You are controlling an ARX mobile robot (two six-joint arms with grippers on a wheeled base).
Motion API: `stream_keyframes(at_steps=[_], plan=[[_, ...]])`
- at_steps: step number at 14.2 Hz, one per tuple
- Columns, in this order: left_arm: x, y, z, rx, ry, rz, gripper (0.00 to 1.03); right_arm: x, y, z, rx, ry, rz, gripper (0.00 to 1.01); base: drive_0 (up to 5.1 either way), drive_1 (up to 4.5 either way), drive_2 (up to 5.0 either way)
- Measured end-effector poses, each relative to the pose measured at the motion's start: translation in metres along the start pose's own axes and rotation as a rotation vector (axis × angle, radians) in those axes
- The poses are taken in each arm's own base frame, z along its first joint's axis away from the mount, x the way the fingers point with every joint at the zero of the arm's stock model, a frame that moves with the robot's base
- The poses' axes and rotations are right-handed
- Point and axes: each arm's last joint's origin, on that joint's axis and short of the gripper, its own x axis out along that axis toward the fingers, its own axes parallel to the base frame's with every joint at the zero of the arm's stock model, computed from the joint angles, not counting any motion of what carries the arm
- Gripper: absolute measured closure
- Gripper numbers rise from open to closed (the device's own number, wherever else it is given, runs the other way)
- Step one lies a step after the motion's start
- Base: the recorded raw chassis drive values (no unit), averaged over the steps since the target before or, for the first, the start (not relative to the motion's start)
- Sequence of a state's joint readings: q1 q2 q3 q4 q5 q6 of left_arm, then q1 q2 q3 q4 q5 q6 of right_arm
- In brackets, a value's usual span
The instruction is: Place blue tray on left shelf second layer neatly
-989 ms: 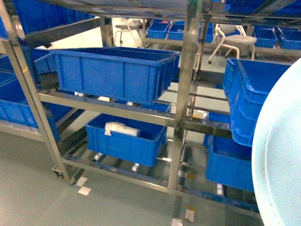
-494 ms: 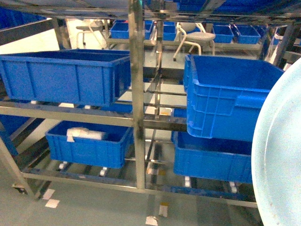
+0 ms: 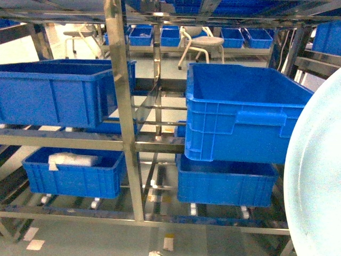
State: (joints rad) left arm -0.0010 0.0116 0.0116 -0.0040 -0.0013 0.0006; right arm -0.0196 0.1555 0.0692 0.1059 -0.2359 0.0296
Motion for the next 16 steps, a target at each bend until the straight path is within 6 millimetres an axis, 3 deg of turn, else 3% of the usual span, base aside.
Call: stream_keyframes(at_steps=[5,13,16], plan=[[0.0000,0.0000,0.0000,0.000,0.000,-0.001,0.05,0.0000,0.0000,0.0001,0.000,0.000,0.000,0.99,2.5,2.45,-5.0],[0.0000,0.0000,0.0000,0.000,0.000,-0.001,0.05,0.0000,0.0000,0.0001,0.000,0.000,-0.001,0.99,0.2,4.22,-3.8],[0.0000,0.0000,0.0004,0.000,-0.004,0.000,0.05,0.0005,-0.0002,-0.0006,0.001,0.006,-0.001,0.99,0.0,0.00,0.0]])
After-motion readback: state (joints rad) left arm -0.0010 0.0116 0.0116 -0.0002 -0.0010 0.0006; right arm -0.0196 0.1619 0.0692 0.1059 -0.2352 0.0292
